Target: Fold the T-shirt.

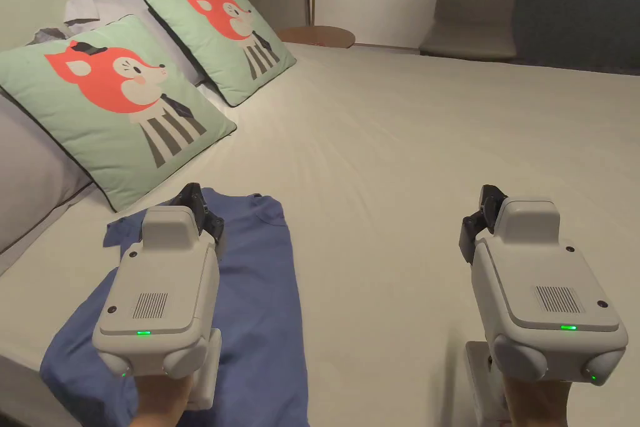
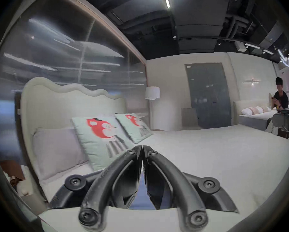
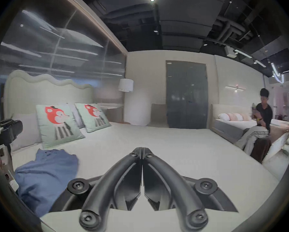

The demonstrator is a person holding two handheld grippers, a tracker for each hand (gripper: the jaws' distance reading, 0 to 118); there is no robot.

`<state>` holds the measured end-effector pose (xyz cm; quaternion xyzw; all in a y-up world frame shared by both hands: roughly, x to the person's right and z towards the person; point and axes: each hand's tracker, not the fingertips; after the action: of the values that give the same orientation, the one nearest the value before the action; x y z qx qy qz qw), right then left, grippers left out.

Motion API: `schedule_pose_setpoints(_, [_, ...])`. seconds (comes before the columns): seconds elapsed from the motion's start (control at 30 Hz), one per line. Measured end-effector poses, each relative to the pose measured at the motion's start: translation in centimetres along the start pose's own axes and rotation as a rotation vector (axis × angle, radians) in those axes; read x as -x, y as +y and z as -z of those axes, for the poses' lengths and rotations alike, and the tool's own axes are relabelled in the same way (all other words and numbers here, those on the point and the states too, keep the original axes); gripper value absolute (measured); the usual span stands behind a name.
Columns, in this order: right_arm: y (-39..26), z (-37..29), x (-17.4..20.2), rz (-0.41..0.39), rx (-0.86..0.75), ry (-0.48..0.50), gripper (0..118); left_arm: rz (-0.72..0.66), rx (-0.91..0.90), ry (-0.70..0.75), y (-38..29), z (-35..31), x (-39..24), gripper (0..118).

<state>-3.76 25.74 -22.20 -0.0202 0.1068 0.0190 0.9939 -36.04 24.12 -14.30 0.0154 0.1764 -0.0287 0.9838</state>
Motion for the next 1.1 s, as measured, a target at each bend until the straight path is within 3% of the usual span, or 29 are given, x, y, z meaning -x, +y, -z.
schedule_pose_setpoints(0.3, [-0.4,1.4,10.4,-0.017,0.006,0.23,1,0.046,0.043,0.196,-1.0,-3.1,9.8,0])
schedule_pose_setpoints(0.53, [-1.0,1.4,12.2,-0.024,0.02,0.278,1,0.051,0.147,0.23,-1.8,-3.0,11.7,0])
schedule_pose_setpoints(0.7, [-0.9,1.3,11.1,-0.04,0.022,0.268,1,0.012,0.314,0.156,-2.7,0.1,10.7,2])
schedule_pose_setpoints(0.73, [-0.9,1.4,10.8,-0.047,0.021,0.262,1,0.013,0.366,0.129,-2.9,0.9,10.4,8])
schedule_pose_setpoints(0.77, [-0.7,1.1,10.2,-0.052,0.02,0.255,1,0.002,0.389,0.11,-3.2,1.7,9.9,21])
schedule_pose_setpoints(0.8, [-0.8,1.1,9.8,-0.056,0.021,0.249,1,-0.01,0.428,0.097,-3.4,2.7,9.3,51])
schedule_pose_setpoints(0.83, [-0.8,1.1,9.4,-0.059,0.021,0.242,1,-0.023,0.484,0.074,-3.8,3.7,9.0,72])
schedule_pose_setpoints(0.9, [-0.8,1.1,8.5,-0.065,0.022,0.226,1,-0.059,0.629,0.019,-4.9,6.1,8.1,102])
schedule_pose_setpoints(1.1, [-1.2,1.2,6.1,-0.083,0.044,0.19,1,-0.083,0.885,-0.024,-9.7,11.1,5.1,104])
